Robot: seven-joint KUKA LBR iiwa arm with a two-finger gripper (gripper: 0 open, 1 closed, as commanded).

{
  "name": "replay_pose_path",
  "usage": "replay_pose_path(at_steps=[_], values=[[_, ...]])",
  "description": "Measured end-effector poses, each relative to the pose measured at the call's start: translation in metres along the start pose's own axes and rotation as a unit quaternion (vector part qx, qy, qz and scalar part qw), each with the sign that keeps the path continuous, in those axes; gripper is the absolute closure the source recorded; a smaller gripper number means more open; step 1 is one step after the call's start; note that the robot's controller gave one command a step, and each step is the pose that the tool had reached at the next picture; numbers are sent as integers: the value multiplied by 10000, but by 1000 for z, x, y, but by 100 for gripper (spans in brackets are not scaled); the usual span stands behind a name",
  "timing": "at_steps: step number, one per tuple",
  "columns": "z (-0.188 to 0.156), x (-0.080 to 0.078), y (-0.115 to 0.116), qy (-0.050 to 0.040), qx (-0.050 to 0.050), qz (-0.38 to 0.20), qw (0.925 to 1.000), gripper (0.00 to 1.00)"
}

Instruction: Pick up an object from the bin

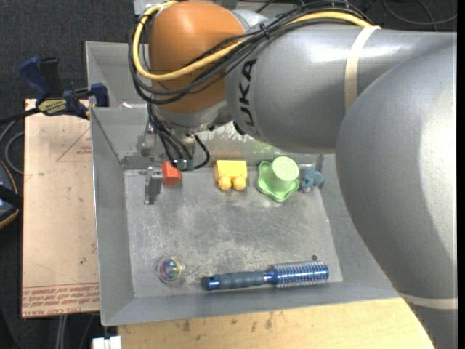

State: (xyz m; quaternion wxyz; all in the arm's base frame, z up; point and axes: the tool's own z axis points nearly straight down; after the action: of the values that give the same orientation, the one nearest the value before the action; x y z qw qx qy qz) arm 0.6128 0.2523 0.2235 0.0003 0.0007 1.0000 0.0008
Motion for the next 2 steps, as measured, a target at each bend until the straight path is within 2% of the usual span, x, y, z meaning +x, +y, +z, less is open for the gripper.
replay_pose_path(at_steps=[1, 2], values=[[141, 38, -66, -28, -14, 445, 9990, 0], [108, 14, -121, -32, 5, 645, 9979, 0]])
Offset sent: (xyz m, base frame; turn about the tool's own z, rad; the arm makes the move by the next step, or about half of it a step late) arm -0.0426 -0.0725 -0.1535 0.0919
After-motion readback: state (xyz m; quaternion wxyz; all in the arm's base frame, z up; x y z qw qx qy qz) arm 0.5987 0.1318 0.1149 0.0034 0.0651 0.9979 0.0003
